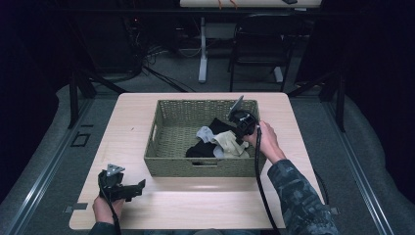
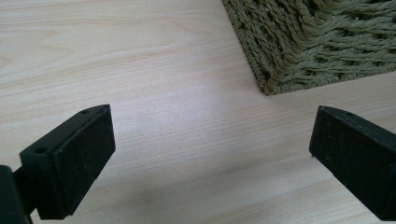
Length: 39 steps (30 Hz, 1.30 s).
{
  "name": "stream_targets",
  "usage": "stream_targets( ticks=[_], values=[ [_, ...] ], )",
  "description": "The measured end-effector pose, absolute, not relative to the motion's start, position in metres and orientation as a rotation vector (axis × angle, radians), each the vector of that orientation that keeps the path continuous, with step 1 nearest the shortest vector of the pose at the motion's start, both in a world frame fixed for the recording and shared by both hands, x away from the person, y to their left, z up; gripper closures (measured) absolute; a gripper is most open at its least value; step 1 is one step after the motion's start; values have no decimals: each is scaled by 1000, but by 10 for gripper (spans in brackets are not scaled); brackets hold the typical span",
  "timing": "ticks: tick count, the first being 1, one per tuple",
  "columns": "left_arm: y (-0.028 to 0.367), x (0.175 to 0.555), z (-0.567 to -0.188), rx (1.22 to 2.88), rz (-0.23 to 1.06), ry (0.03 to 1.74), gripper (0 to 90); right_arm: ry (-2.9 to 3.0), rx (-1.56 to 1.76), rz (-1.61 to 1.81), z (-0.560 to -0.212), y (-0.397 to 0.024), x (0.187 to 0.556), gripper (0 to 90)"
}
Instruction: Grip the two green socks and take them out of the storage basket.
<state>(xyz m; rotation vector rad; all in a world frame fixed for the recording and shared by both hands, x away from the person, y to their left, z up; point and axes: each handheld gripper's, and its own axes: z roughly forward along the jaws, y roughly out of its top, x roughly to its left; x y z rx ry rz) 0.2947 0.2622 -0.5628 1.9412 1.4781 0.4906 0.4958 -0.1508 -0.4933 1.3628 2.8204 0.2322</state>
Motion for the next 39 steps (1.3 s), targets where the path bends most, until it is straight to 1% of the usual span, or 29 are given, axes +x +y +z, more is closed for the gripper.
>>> stream_targets(
  ticks=[17, 31, 39],
  values=[
    [262, 295, -563, 1945, 485, 1472, 2, 2781, 1297, 331, -437, -160, 481, 874],
    [261, 295, -563, 1946, 482, 1470, 2, 2799, 1245, 361, -398, -154, 477, 874],
    [261, 295, -563, 1947, 479, 1470, 2, 2805, 1234, 324, -374, -151, 479, 873]
  ],
)
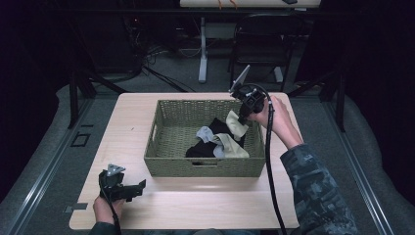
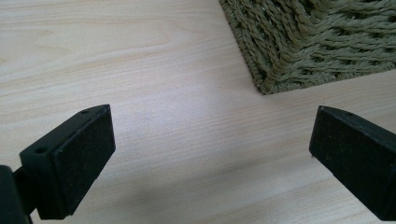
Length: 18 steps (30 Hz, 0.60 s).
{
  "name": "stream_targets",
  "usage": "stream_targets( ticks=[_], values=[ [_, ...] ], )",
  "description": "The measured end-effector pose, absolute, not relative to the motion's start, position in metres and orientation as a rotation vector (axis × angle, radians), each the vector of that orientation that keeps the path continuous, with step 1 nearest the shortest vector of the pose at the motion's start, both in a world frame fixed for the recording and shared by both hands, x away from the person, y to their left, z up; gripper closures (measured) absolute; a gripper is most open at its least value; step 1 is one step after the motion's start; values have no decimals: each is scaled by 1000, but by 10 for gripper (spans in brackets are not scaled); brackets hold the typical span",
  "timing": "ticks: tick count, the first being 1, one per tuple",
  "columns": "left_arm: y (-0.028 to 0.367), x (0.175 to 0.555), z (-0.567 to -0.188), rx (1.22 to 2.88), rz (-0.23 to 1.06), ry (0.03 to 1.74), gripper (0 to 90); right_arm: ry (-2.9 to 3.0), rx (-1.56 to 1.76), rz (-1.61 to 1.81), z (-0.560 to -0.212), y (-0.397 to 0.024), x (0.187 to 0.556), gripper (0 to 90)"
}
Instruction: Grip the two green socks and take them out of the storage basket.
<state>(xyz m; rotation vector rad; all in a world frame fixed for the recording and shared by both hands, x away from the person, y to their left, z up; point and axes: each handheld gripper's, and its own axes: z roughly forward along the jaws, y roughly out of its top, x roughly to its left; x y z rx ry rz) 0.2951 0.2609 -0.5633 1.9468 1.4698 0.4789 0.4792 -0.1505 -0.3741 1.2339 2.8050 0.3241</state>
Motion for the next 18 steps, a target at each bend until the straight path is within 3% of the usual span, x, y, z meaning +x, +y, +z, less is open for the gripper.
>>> stream_targets(
  ticks=[18],
  values=[
    [259, 297, -564, 1957, 467, 1465, 2, 2792, 1217, 310, -339, -148, 485, 871]
  ],
)
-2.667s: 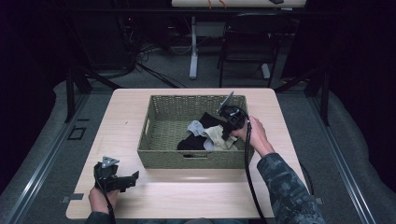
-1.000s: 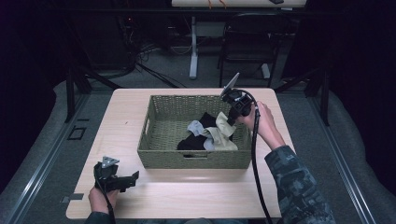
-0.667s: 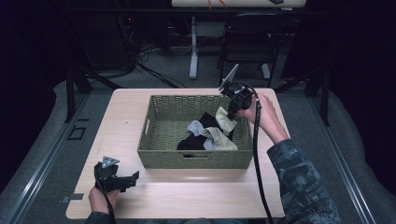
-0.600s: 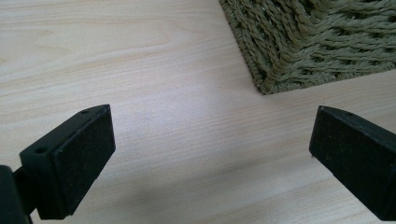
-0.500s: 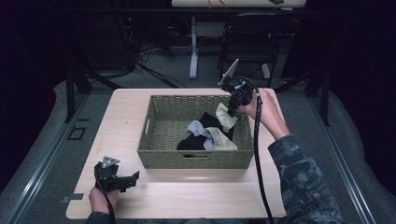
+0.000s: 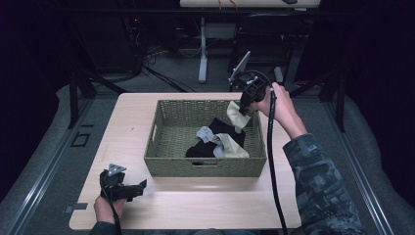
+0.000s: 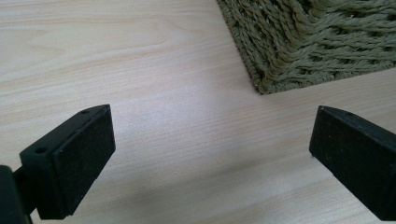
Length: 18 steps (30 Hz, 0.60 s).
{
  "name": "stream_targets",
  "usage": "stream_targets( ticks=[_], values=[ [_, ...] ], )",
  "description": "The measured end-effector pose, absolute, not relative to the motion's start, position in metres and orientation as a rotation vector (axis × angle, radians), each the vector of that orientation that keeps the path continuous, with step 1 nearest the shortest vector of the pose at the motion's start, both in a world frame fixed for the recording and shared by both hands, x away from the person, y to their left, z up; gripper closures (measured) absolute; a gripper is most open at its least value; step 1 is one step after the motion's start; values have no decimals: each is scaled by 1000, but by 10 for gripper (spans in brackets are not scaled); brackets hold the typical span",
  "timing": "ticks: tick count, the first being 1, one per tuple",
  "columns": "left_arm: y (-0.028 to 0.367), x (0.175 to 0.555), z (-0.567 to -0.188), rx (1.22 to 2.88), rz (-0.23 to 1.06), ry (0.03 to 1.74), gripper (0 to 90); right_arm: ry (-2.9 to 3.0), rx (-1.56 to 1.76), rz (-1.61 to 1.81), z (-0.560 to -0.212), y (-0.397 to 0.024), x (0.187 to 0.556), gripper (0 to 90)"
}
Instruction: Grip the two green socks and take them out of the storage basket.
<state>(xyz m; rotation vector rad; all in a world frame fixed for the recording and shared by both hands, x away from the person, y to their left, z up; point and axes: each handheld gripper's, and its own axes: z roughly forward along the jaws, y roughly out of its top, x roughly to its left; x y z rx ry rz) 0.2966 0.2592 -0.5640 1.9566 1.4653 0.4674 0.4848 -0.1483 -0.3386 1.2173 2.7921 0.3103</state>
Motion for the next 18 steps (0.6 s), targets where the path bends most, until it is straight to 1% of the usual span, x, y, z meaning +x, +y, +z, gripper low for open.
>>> stream_targets(
  ticks=[18],
  values=[
    [260, 296, -564, 1949, 475, 1470, 2, 2755, 1213, 356, -310, -158, 480, 871]
  ],
)
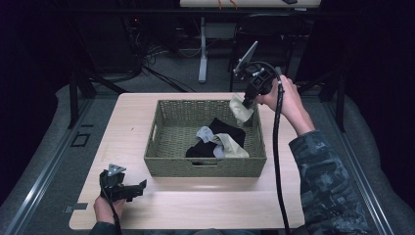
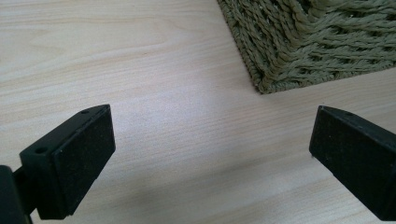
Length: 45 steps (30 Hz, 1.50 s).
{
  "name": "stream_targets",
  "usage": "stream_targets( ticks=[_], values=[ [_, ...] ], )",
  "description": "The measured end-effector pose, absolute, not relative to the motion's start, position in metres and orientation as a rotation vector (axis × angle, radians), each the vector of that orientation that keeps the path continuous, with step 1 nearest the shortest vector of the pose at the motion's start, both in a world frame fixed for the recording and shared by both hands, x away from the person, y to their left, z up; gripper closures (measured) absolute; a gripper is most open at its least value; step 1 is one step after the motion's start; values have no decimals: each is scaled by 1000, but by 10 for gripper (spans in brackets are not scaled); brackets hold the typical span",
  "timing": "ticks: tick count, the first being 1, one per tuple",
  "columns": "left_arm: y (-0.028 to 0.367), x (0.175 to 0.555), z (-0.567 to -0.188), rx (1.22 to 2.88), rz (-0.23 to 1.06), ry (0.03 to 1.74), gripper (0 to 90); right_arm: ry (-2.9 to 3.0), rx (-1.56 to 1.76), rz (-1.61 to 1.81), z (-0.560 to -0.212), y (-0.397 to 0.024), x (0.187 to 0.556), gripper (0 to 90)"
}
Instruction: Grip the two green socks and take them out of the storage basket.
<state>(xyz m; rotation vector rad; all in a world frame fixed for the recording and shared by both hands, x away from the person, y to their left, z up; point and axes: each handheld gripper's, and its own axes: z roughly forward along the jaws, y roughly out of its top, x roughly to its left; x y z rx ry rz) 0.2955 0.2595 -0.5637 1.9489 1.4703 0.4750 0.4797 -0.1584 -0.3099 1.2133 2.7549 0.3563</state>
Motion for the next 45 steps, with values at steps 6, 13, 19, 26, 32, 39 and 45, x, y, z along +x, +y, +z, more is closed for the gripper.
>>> stream_targets(
  ticks=[6, 13, 19, 26, 32, 39, 45],
  values=[
    [259, 296, -564, 1950, 472, 1468, 2, 2728, 1236, 378, -298, -170, 476, 870],
    [260, 296, -564, 1951, 473, 1466, 2, 2688, 1263, 397, -287, -189, 471, 870],
    [260, 295, -563, 1951, 473, 1466, 2, 2645, 1302, 419, -280, -213, 463, 870],
    [260, 295, -563, 1951, 480, 1466, 2, 2593, 1355, 431, -277, -241, 455, 870],
    [260, 295, -563, 1950, 474, 1468, 2, 2572, 1416, 391, -286, -266, 453, 870],
    [260, 295, -563, 1949, 478, 1468, 2, 2563, 1495, 371, -313, -286, 455, 870],
    [260, 295, -563, 1943, 479, 1468, 2, 2557, 1526, 380, -351, -293, 458, 870]
  ],
)
